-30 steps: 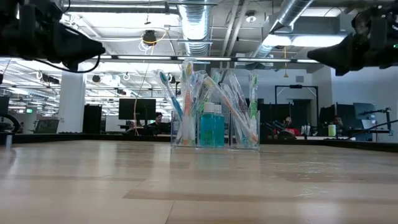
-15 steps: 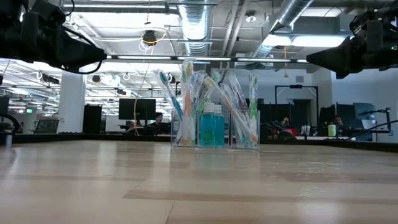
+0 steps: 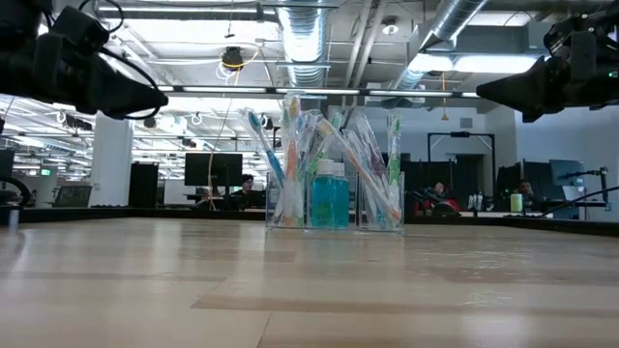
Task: Pick & Place toothbrushing station
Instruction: Return to Home Position
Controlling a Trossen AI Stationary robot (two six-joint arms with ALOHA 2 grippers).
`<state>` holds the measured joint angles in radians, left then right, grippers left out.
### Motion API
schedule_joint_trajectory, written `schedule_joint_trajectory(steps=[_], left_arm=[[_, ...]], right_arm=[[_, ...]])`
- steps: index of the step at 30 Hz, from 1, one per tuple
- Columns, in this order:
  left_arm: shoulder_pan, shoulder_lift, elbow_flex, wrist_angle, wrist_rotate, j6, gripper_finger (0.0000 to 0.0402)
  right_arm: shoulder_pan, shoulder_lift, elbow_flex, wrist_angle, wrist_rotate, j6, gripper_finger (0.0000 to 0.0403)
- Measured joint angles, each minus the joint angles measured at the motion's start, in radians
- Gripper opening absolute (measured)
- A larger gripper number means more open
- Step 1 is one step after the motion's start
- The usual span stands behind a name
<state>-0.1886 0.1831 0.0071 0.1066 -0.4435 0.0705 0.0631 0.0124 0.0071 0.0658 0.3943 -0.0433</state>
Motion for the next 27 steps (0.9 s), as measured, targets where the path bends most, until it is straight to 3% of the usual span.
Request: schedule_joint_trajectory(steps=[27], left_arm=[[0.0,0.055,0.0,0.021,0.0,-0.004,0.0108]], right_arm=[[0.0,0.0,0.0,0.0,0.0,0.0,0.0]])
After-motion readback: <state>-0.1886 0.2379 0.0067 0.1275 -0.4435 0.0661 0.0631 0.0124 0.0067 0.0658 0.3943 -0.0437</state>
